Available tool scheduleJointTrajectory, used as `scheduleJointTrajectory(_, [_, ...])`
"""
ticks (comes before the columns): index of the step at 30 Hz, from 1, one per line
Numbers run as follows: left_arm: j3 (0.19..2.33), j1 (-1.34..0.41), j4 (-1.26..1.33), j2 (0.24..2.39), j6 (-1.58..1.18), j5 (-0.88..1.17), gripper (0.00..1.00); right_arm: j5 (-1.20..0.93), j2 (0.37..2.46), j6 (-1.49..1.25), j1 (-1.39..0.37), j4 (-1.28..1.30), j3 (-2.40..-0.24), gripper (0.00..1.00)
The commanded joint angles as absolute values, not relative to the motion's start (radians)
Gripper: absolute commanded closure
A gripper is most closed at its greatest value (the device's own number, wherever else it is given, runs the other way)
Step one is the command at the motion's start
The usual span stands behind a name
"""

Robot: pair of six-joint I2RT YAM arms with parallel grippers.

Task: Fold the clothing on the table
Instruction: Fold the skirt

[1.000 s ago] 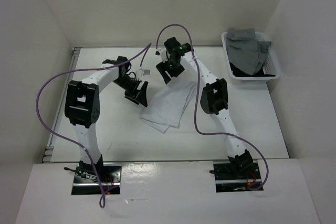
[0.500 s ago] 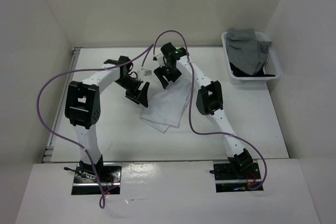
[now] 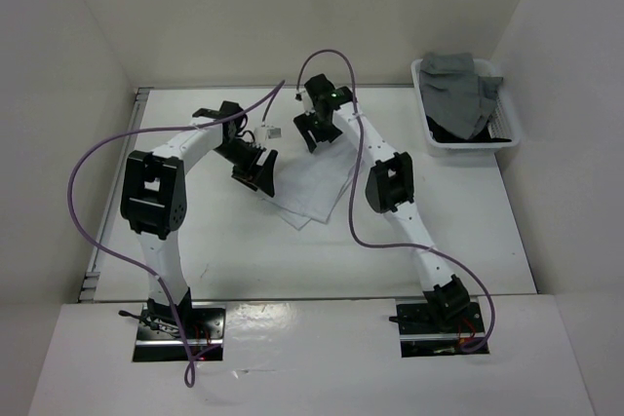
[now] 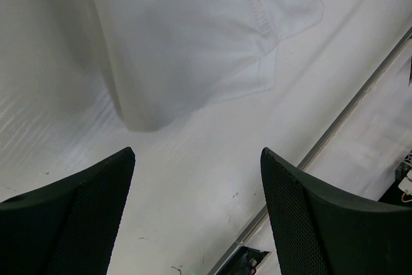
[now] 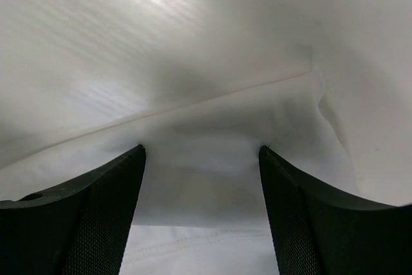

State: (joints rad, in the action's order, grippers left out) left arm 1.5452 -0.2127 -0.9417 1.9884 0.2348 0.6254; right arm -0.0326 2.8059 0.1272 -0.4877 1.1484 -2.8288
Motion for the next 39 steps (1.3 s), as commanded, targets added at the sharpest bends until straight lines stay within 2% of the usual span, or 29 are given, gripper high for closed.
scheduleJointTrajectory(1, [1.577,-0.21,-0.948,2.003,0.227,0.632,0.15,0.031,2.864,0.086,-0.43,1.108,-2.846,0.24])
scheduleJointTrajectory(13, [1.644,-0.258,-0.939,2.111,0.166,0.577,0.15,-0.006,2.666,0.095,-0.411,1.131,-2.815,0.24])
scheduleJointTrajectory(23, [1.724,-0.258,-0.818,2.138,0.051,0.417,0.15,-0.02,2.478,0.147,-0.411,1.149,-2.709,0.24])
scheduleJointTrajectory(30, [1.734,-0.258,-0.828,2.204,0.069,0.46,0.17,0.015,2.416,0.156,-0.393,1.14,-2.643,0.24])
scheduleJointTrajectory(34, [1.715,-0.258,-0.848,2.204,0.087,0.482,0.28,0.028,2.416,0.156,-0.383,1.131,-2.632,0.24])
scheduleJointTrajectory(37, [1.715,-0.258,-0.879,2.195,0.109,0.511,0.42,0.037,2.416,0.156,-0.383,1.131,-2.632,0.24])
scheduleJointTrajectory(39, [1.706,-0.258,-0.89,2.186,0.118,0.52,0.58,0.037,2.416,0.156,-0.383,1.131,-2.632,0.24])
